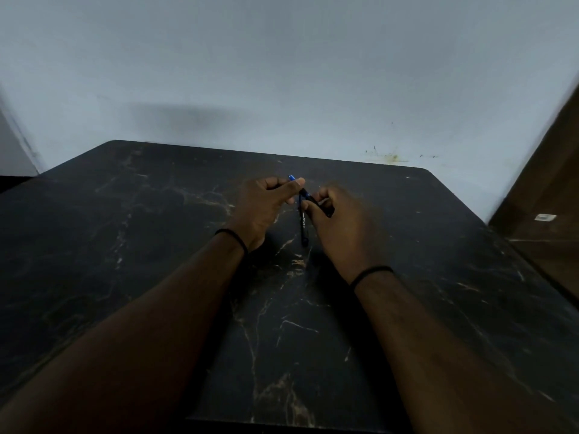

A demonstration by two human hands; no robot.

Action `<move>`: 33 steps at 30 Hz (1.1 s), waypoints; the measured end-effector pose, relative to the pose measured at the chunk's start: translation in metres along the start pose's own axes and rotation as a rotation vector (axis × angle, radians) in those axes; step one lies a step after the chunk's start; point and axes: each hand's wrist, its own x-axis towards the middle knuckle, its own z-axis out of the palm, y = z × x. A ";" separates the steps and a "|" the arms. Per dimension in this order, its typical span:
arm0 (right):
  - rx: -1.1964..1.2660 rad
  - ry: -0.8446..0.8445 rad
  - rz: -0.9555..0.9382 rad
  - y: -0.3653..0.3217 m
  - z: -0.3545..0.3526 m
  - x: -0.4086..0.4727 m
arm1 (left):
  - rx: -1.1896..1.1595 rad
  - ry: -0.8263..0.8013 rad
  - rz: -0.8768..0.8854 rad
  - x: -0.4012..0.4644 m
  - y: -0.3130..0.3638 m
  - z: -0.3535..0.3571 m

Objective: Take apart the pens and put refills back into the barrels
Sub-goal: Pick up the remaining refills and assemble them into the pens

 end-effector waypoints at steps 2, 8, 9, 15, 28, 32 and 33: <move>0.017 -0.010 -0.009 0.000 0.000 0.001 | 0.002 0.004 -0.001 -0.001 0.001 0.000; 0.094 0.025 0.013 -0.003 0.002 -0.001 | -0.006 0.013 -0.010 -0.002 0.003 -0.003; 0.106 0.028 0.027 -0.003 0.003 -0.001 | -0.006 0.019 -0.010 -0.002 0.003 -0.003; 0.105 0.047 0.011 0.001 0.005 0.000 | 0.025 0.020 0.007 -0.001 0.001 -0.003; 0.101 0.016 0.028 0.001 0.004 0.000 | 0.016 0.013 -0.008 -0.001 0.001 -0.004; 0.051 0.011 0.003 0.003 0.005 0.001 | 0.008 0.019 0.004 -0.001 0.001 -0.005; 0.027 0.011 -0.009 0.003 0.005 0.001 | 0.013 0.021 -0.001 0.000 0.001 -0.005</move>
